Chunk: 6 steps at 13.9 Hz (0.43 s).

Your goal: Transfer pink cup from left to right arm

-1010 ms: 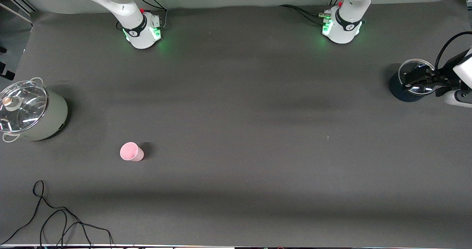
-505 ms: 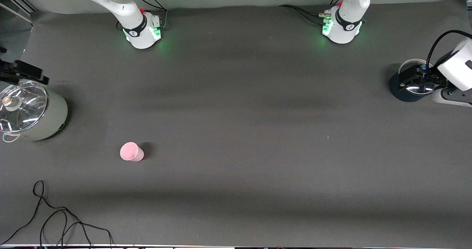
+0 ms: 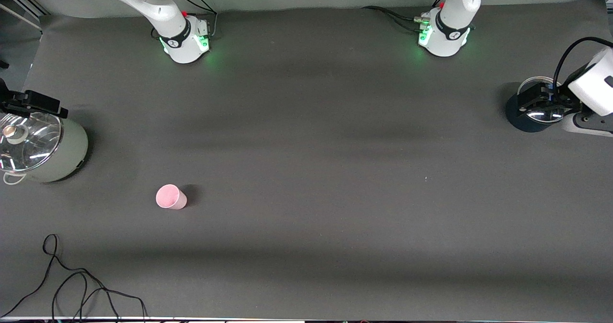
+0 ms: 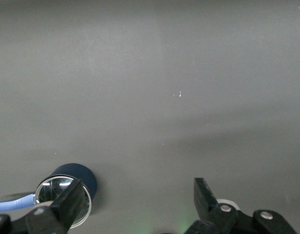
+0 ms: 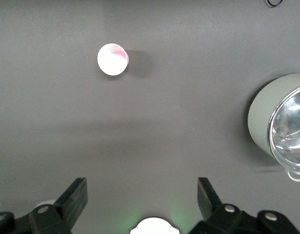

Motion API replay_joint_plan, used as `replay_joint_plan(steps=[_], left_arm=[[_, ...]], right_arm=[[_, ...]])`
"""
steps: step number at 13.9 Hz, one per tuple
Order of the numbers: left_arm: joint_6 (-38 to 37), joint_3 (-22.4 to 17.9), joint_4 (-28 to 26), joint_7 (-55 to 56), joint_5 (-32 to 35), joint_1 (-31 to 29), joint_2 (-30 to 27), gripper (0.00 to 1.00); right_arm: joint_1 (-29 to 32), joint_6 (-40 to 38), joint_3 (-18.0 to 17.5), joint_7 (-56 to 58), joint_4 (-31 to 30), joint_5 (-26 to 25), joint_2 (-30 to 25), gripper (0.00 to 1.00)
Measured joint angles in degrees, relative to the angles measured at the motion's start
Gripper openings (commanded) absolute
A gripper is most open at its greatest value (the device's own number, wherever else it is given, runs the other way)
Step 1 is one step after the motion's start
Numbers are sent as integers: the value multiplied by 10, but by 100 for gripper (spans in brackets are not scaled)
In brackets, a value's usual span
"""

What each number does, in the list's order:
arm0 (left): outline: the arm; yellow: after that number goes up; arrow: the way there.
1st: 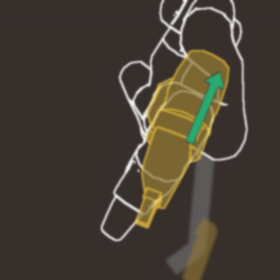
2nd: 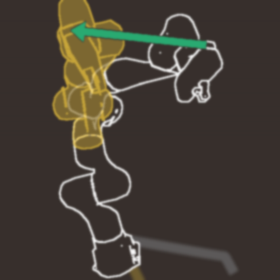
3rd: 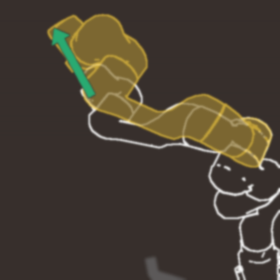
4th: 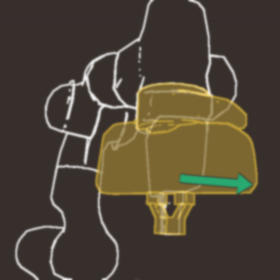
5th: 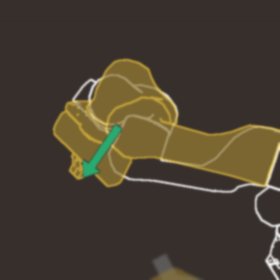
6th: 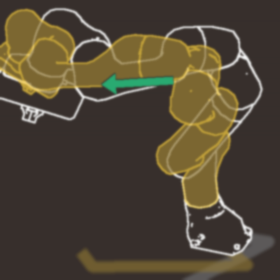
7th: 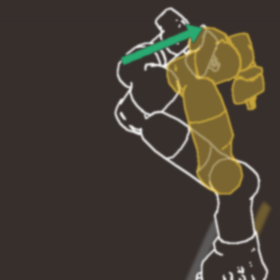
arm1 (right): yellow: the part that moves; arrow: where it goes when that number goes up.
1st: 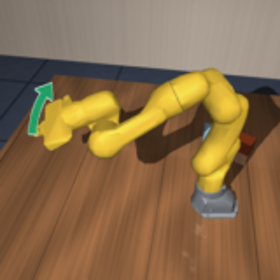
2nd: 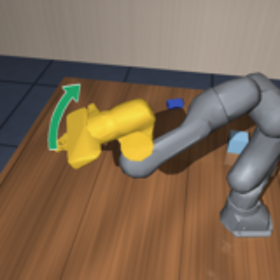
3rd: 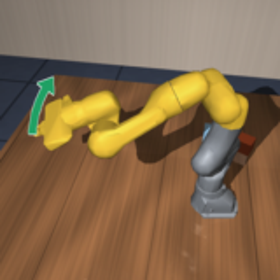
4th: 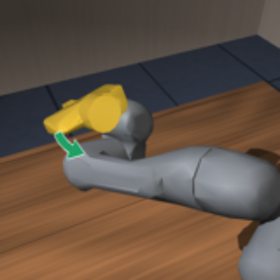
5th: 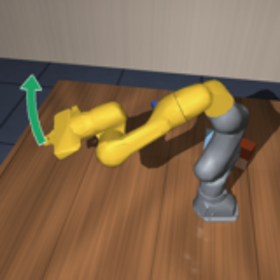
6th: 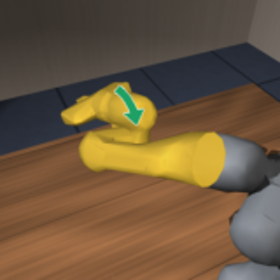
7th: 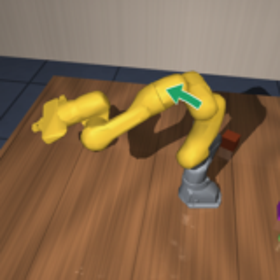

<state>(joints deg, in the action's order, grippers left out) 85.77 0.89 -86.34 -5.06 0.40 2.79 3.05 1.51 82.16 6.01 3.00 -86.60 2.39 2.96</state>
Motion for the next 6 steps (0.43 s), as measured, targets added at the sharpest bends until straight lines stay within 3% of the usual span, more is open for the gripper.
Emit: replay_joint_plan(steps=[6], left_arm=[[2,0,-2,1,0,1,0,100]], right_arm=[[0,36,0,0,6,-3,3,100]])
